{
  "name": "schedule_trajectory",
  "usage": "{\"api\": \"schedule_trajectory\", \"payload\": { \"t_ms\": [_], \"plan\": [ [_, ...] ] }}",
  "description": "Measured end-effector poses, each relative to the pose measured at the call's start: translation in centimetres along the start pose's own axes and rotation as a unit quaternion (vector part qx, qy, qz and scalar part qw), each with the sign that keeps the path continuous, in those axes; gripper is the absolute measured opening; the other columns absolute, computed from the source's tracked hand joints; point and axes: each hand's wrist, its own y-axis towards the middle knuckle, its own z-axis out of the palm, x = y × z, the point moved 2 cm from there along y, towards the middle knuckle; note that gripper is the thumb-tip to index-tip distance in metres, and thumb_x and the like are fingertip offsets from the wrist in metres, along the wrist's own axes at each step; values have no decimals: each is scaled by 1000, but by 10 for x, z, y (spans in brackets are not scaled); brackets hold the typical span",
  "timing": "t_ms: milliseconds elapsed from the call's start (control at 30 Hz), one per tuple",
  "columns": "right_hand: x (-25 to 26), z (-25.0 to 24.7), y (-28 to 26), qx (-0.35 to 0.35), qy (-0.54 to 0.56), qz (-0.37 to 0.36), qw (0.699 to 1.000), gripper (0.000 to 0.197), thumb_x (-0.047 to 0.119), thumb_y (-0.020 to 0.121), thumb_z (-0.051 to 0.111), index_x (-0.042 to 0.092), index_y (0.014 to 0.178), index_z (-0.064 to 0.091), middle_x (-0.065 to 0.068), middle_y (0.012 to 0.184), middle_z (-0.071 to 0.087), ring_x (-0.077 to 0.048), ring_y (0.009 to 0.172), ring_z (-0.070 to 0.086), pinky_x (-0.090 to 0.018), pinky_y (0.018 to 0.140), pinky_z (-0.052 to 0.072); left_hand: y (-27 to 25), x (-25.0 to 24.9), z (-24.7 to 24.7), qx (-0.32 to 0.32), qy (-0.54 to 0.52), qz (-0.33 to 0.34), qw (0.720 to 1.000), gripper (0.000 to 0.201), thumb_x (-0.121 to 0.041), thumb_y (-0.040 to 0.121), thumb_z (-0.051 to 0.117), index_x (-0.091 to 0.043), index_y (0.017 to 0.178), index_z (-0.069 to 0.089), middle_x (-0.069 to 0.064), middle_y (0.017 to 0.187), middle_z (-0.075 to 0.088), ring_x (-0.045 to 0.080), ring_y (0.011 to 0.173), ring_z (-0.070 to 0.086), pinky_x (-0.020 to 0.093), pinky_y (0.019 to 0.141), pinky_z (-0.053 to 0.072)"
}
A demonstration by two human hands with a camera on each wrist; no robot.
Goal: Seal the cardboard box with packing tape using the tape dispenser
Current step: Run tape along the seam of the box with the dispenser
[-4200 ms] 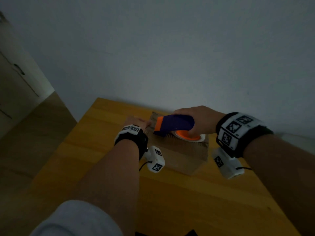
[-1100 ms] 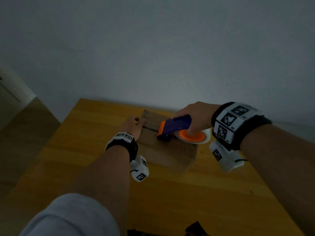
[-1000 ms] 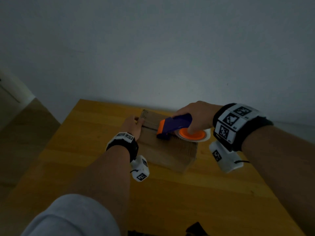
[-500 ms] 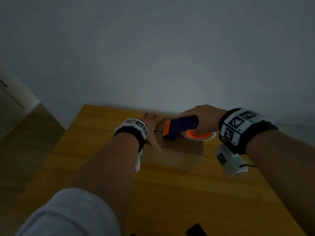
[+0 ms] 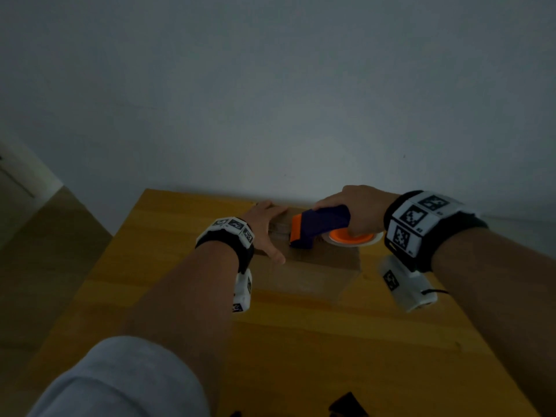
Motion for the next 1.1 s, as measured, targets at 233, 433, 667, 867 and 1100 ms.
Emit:
{"api": "schedule_trajectory", "payload": {
  "t_ms": [233,433,667,867,1100],
  "plan": [
    [-1,3,0,12,-21,12,1000,68,6,84,59,32,144,36,-3,136,54,-23,115,53,-26,80,36,-4,0,1,-3,-19,-5,1000,120,-52,60,82,-39,150,5,-4,160,-11,26,149,-1,50,118,19],
    [-3,6,0,14,-27,13,999,72,7,84,61,34,145,34,-2,140,50,-23,120,51,-26,84,35,-7,-1,3,-19,-67,-4,998,113,-45,58,86,-35,148,18,-3,160,-2,27,148,8,49,116,24],
    [-4,8,-2,12,-25,13,1000,73,6,84,61,33,146,32,-2,141,50,-23,121,51,-27,86,37,-10,-5,4,-64,-95,-6,993,91,-36,60,87,-17,132,35,4,144,32,26,126,40,37,92,41],
    [-4,9,-1,13,-20,14,1000,73,7,84,61,35,145,33,-3,138,51,-24,117,52,-29,85,40,-9,-4,3,-11,-87,-18,996,58,-40,60,86,-16,99,50,-3,157,6,24,140,26,40,100,41],
    [0,10,-1,17,-30,5,999,71,7,85,60,34,145,33,-2,139,51,-23,119,51,-30,89,40,-6,-6,3,13,-55,-34,998,65,-46,63,82,-15,116,59,-7,158,-15,21,148,6,41,113,31]
  ]
}}
